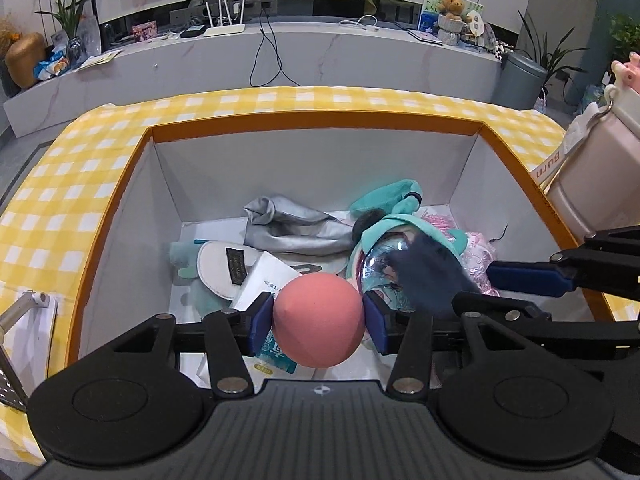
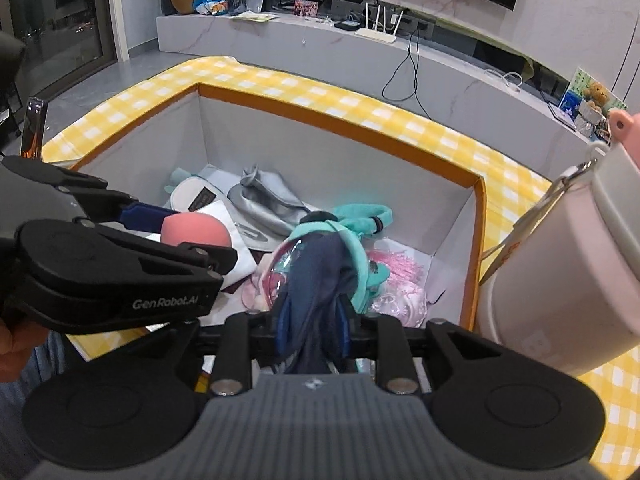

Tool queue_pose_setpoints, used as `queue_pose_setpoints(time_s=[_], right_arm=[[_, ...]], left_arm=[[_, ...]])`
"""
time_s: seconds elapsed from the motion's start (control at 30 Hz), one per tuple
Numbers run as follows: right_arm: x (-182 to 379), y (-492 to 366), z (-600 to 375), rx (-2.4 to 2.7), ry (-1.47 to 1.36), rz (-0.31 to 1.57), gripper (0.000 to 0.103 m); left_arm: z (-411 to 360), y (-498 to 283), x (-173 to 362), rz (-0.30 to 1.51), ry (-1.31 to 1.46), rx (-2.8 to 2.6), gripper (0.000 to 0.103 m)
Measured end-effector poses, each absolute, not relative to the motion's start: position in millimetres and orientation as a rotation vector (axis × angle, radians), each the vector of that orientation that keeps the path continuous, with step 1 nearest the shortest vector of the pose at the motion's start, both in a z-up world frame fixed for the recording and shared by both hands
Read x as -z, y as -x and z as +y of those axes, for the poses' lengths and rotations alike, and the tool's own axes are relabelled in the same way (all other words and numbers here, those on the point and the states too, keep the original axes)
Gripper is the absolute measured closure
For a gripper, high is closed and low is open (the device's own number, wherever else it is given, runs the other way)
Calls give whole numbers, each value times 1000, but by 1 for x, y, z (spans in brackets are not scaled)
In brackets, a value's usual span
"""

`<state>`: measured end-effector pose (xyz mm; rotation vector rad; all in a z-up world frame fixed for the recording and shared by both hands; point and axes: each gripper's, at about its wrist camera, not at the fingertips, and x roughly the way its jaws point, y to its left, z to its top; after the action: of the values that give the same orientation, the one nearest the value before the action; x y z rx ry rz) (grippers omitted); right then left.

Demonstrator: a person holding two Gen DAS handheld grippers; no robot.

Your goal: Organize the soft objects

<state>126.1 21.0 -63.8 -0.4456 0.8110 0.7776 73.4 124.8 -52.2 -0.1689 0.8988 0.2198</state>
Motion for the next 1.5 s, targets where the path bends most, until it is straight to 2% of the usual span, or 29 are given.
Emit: queue_pose_setpoints(time_s=[0.1,0.17,0.33,0.4,0.67,0.9,1.13,1.27,1.33,1.4,1.5], right_arm=[[60,-123,16,-783,451,789,70],[56,-122,14,-784,455,776,65],[40,-112,6,-784,454,713,60],[30,-104,1,-787,456,669,54],[-5,-65,-32,-759,420,502,43],[-27,-34,-79,-666,335,411,38],[-30,-11,-118,-525,269,397,33],[-22,-3,-137,-440,204,425,20],[-18,0,-146,-402,176,429,17],[-15,3,-155,-366,161,428,8],[-13,6,-162,-321,134,418,5]], left_arm=[[125,-69,46,867,164,-230,40],[125,-66,40,840,163,-239,31],[123,-57,19,743,126,-294,28],[121,-51,10,702,132,-302,28],[96,-24,-22,536,74,-275,27],[62,-7,-40,444,14,-193,27],[35,8,-39,403,-39,-153,18],[23,12,-36,386,-69,-147,14],[19,15,-33,384,-75,-135,14],[15,16,-30,396,-69,-126,11],[14,17,-22,424,-50,-129,6]])
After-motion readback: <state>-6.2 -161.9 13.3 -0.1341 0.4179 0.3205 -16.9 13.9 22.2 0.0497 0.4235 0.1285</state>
